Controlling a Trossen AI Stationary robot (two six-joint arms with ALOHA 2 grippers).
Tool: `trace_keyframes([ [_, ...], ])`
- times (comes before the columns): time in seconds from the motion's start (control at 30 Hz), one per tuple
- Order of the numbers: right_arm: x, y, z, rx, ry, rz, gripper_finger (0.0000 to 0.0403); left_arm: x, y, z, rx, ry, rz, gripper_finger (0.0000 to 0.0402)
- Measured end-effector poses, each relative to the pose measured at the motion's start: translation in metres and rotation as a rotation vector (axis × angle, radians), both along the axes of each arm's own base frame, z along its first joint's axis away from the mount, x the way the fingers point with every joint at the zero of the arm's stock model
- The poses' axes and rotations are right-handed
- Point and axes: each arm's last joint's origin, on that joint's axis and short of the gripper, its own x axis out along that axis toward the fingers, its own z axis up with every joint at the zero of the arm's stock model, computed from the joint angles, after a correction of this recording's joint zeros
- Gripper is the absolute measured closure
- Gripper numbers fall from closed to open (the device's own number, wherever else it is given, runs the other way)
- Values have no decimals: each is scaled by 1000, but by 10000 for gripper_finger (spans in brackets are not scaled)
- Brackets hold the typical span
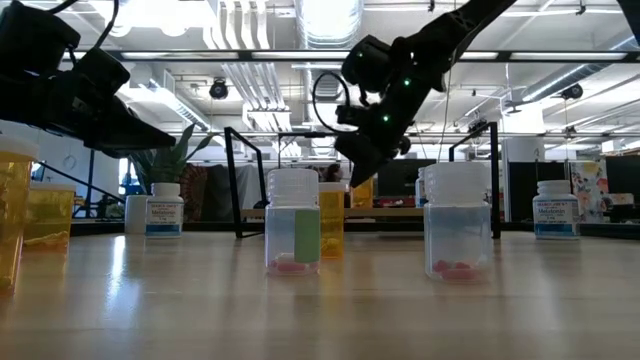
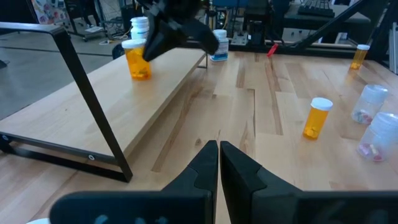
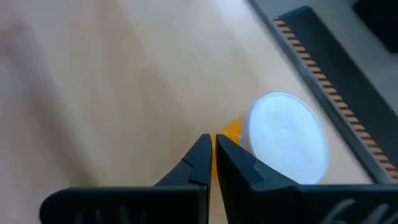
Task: Pick and place medicine bottles onto shelf by color
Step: Put the middle large orange medicine bottle on the shelf
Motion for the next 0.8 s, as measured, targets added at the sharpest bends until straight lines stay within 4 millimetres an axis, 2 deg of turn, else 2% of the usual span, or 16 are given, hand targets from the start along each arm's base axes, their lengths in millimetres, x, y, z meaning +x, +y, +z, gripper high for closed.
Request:
trace_keyframes([
  [0.37, -14, -34, 1, -25, 25, -69, 390, 0, 0, 0, 0, 1, 0, 402],
  [0.8, -21, -50, 2, -63, 60, -45, 390, 0, 0, 0, 0, 1, 0, 402],
])
